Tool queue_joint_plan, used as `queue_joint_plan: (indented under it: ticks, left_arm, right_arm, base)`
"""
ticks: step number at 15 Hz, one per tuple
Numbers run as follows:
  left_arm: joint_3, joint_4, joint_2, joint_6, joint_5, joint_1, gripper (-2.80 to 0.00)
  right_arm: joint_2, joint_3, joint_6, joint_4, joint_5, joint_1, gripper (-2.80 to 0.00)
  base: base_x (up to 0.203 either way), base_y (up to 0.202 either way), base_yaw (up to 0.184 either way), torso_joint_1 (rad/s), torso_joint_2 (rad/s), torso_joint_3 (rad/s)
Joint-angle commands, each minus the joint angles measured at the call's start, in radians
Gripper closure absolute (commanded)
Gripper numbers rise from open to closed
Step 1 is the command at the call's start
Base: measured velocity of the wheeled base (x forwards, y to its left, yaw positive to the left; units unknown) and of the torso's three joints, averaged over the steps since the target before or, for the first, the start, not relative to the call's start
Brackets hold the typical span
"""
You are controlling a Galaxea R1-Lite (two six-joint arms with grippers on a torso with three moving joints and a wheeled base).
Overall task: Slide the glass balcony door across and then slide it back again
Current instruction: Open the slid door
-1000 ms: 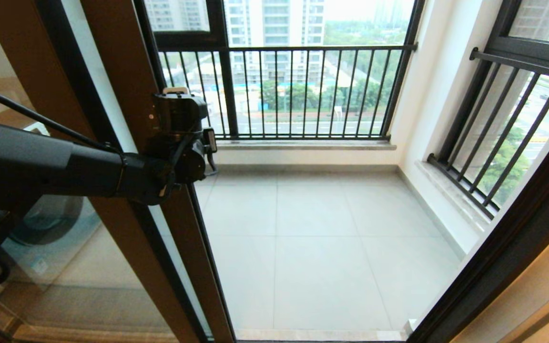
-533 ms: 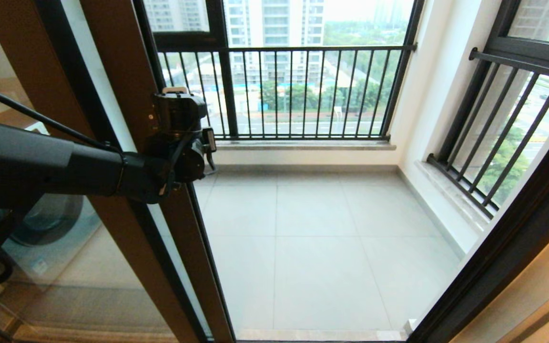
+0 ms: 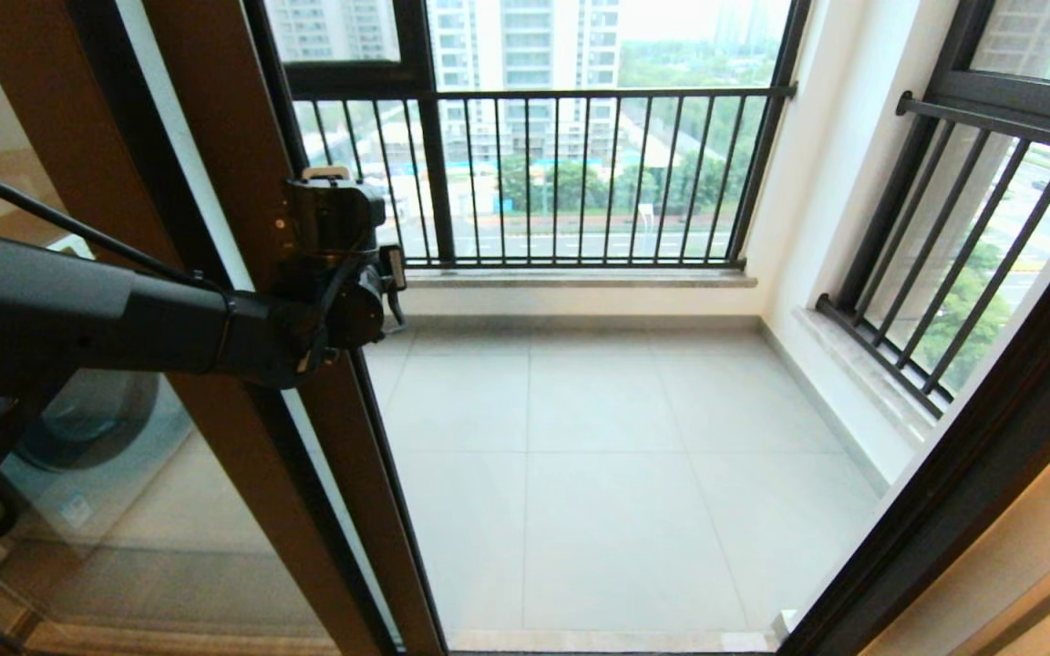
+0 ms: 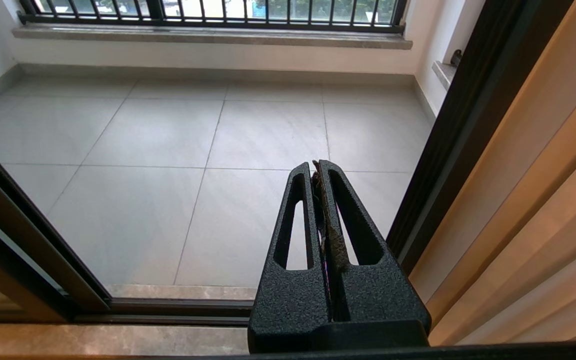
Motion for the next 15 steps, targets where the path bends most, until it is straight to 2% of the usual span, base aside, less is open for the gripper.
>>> queue_joint_plan:
  ticks: [1, 10, 12, 15]
  left_arm:
    - [0.000, -0.003, 0.000, 0.000, 0.006, 0.003, 0.00]
    - [-0.001, -0.018, -0.001, -0.002, -0.003, 0.005, 0.00]
    - [0.005, -0.117, -0.003, 0.009, -0.032, -0.032, 0.00]
    - [0.083, -0.251, -0.025, 0.091, -0.043, -0.109, 0.00]
  right_arm:
    - [0.000, 0.000, -0.001, 0.000, 0.001, 0.001, 0.00]
    - [0.000, 0.000, -0.001, 0.000, 0.001, 0.001, 0.00]
    - [0.000, 0.000, -0.001, 0.000, 0.000, 0.000, 0.00]
    - [0.000, 0.000, -0.001, 0.000, 0.002, 0.001, 0.00]
  base:
    - [0.000, 0.000, 0.000, 0.000, 0.00, 0.000]
    - [0.000, 0.000, 0.000, 0.000, 0.00, 0.000]
    - [0.000, 0.000, 0.000, 0.000, 0.00, 0.000]
    - [0.000, 0.000, 0.000, 0.000, 0.00, 0.000]
